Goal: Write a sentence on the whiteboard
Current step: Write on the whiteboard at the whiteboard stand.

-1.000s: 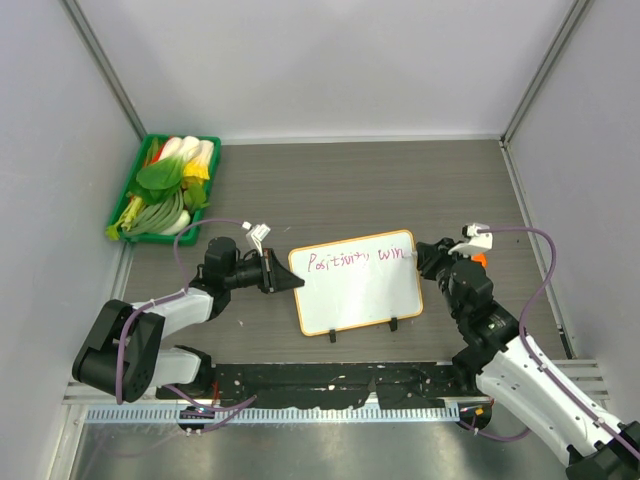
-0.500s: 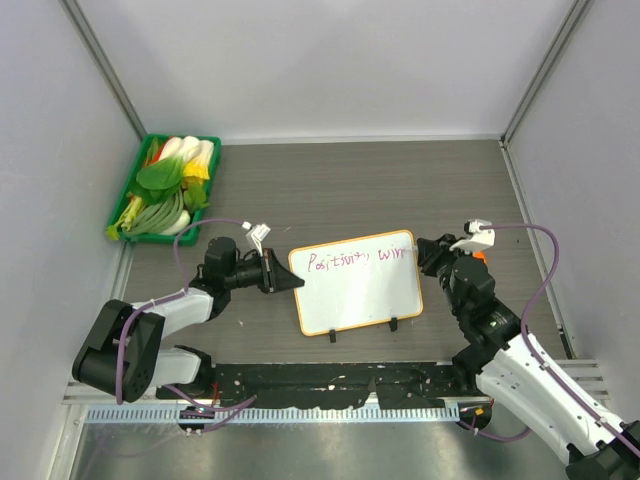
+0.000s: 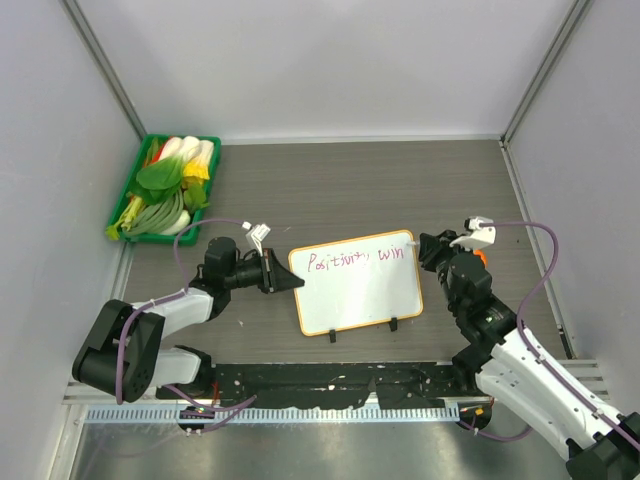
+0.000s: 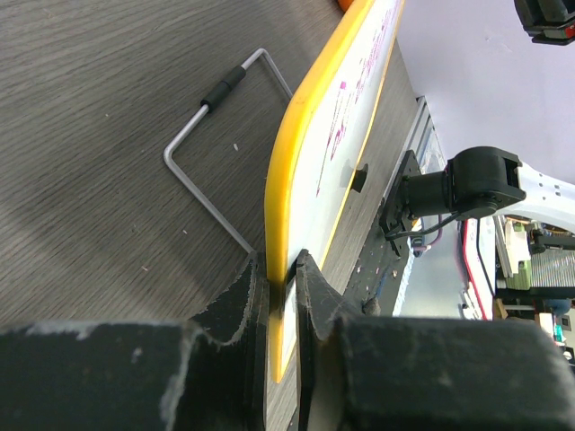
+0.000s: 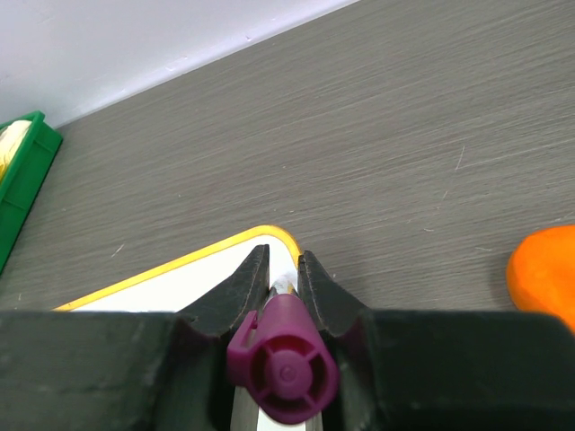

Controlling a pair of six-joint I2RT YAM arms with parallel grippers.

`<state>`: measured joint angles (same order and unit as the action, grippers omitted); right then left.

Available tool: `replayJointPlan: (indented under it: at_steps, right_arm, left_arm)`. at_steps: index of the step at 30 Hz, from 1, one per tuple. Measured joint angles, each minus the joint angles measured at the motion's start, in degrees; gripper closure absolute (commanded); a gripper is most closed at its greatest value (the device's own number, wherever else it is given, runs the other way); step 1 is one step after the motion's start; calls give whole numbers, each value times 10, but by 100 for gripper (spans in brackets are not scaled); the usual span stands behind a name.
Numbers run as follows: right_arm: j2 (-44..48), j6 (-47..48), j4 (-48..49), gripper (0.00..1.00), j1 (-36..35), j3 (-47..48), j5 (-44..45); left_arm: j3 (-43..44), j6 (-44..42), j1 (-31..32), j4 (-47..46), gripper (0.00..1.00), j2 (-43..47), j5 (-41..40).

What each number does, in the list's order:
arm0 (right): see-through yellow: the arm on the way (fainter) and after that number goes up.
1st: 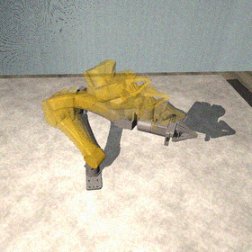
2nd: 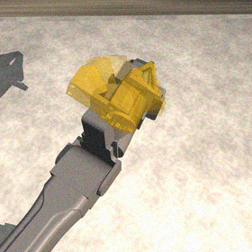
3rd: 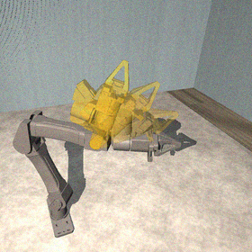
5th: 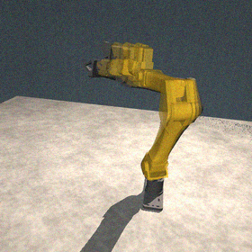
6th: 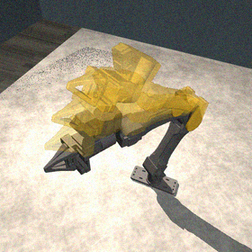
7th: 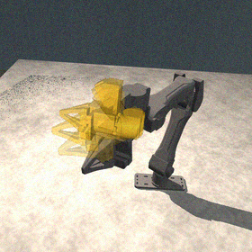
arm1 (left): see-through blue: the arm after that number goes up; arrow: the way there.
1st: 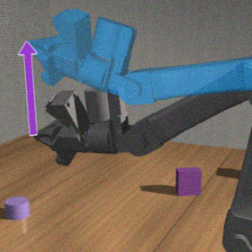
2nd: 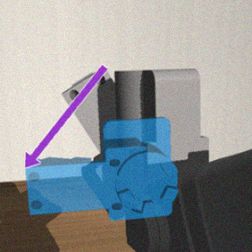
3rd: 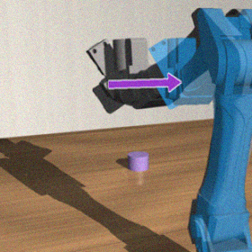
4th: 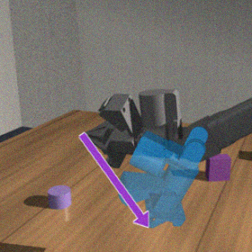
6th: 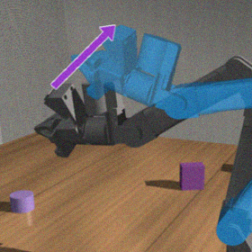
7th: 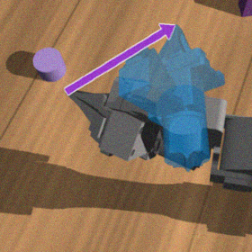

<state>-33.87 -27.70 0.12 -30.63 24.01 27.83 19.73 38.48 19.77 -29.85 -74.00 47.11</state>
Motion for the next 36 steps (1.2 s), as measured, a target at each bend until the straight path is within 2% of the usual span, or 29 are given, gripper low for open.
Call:
replayJointPlan:
  at_steps: [21, 36]
  right_arm:
    - [-3, 1, 9, 99, 0, -12, -1]
    - [7, -3, -3, 99, 0, -15, -32]
  left_arm:
    - [0, 0, 0, 0, 100, 0, 0]
    - [0, 0, 0, 0, 100, 0, 0]
